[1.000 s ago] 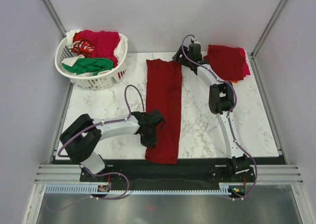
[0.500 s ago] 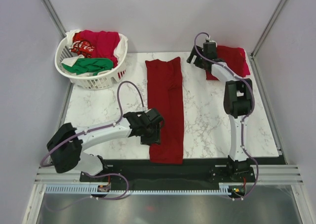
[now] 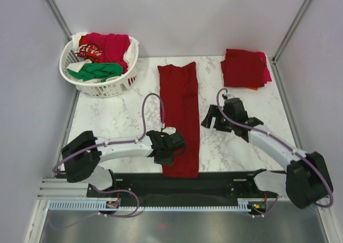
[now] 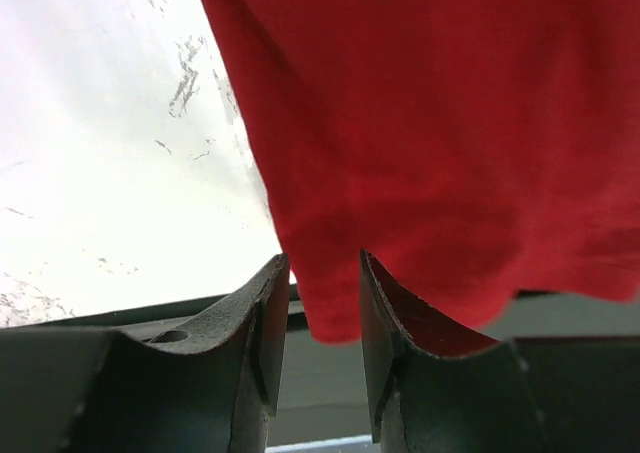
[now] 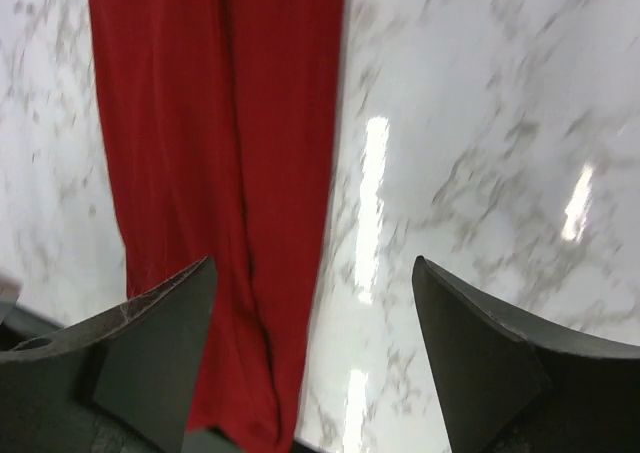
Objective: Fold and stack the t-shirts
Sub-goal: Fold the tshirt
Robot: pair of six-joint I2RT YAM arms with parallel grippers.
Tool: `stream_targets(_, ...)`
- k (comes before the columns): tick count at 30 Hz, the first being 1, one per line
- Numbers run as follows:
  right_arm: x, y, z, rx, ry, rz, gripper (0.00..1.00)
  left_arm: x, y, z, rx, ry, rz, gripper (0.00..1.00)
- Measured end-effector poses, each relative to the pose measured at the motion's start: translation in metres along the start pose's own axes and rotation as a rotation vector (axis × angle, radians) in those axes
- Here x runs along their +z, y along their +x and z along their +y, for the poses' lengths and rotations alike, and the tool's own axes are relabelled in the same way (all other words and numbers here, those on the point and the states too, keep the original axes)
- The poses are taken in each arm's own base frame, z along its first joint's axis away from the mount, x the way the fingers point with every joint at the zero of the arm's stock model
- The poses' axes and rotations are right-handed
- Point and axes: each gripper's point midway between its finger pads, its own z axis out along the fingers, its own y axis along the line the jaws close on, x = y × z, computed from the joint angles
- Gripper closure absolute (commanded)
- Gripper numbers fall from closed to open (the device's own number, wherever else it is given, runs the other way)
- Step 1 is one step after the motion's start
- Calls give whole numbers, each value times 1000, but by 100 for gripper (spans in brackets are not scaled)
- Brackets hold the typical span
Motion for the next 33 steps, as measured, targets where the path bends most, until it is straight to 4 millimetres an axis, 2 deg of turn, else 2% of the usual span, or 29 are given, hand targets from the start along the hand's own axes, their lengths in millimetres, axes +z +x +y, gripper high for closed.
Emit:
stream_targets(3, -24, 43, 9, -29, -66, 44, 13, 17, 12, 2, 27, -53, 36, 58)
stream_targets(6, -42, 61, 5, -29, -90, 41, 13, 24, 15, -4, 38, -55, 41, 63)
stream_targets(7, -45, 65, 3, -25, -91, 42, 13, 25, 15, -6, 39, -50, 39, 74)
stream_targets(9, -50, 73, -2, -20, -92, 48, 16, 25, 16, -10, 34, -38, 33, 86)
stream_targets(10, -52, 78, -3, -16, -95, 56, 20, 25, 16, -12, 32, -33, 30, 97)
stream_targets(14, -56, 101, -3, 10, -128, 103, 33, 25, 16, -16, 29, -23, 9, 98)
stream_targets(22, -62, 182, -2, 18, -177, 283, 50, 24, 16, -15, -22, 6, -33, 98)
stream_targets(25, -62, 207, -3, 19, -178, 343, 52, 24, 16, -15, -32, 11, -39, 98)
stream_targets(29, -61, 224, 10, 12, -205, 376, 51, 24, 16, -15, -39, 10, -41, 98)
stream_targets(33, -58, 235, 10, 5, -180, 397, 50, 24, 16, -15, -45, 9, -42, 98)
